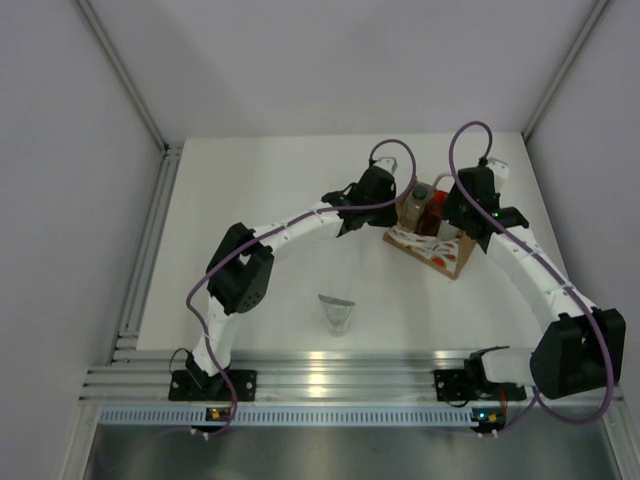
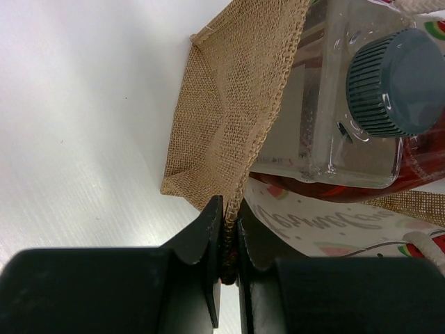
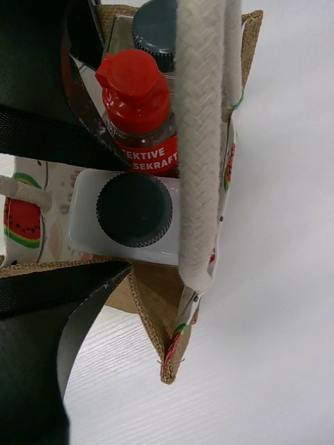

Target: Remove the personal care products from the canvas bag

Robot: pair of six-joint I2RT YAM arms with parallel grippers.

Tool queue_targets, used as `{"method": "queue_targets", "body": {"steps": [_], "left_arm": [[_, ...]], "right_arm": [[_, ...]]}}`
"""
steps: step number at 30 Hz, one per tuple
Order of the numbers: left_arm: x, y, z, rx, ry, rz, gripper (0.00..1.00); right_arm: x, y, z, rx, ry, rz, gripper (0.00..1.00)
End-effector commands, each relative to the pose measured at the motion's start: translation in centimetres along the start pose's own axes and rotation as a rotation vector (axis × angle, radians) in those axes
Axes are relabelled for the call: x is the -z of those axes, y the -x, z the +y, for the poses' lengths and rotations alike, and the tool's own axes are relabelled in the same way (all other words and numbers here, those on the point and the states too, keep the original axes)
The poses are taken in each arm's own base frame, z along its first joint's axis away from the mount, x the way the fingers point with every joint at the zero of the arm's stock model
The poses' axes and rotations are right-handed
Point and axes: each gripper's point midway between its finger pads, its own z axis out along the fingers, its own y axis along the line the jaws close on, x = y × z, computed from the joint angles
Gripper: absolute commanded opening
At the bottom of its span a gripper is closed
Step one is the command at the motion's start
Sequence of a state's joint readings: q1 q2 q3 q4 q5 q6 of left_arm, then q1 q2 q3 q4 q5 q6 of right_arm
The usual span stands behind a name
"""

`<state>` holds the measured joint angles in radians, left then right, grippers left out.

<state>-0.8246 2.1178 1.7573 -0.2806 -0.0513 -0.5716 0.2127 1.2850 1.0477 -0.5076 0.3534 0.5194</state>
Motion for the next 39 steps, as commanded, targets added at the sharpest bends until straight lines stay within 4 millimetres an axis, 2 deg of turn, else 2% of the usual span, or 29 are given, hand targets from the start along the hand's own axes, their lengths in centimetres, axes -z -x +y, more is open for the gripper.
{"method": "queue_targets", "body": {"steps": [1,5,13,17,23,27,33,39], "left_arm": [[2.8,2.3,-0.7,-0.003,-0.019,-0.042,0.00],[2.7,2.3,-0.7,-0.006,-0.018,-0.041,0.00],[2.6,2.2,-0.5,-0.008,-0.011,-0.041,0.00],[2.6,2.3,-0.7,-0.005,-0.018,-0.041,0.00],[2.7,2.3,-0.8,-0.006,-0.022,-0.040,0.00],[2.8,2.4,-0.7,-0.009,-0.019,-0.044,0.00],[3.0,2.5,-0.6,-0.012,-0.014,-0.049,0.00],[2.7,2.2,-0.6,-0.008,-0.015,-0.039,0.00]], "right_arm": [[-1.2,0.6,-0.4,-0.017,-0.024,-0.011,0.52],[-1.4,0.8,-0.1,-0.015,-0.018,-0.012,0.51],[2.8,4.6,0.1,-0.047,0.049,-0.140,0.51],[3.6,5.3,0.0,-0.035,0.050,-0.155,0.49],[1.7,4.2,-0.1,0.003,0.015,-0.105,0.50],[-0.5,3.1,0.0,0.040,-0.020,-0.051,0.50],[-1.5,2.2,-0.2,0.046,-0.038,-0.030,0.48],[-3.2,0.1,-1.1,0.067,-0.074,0.023,0.48]]}}
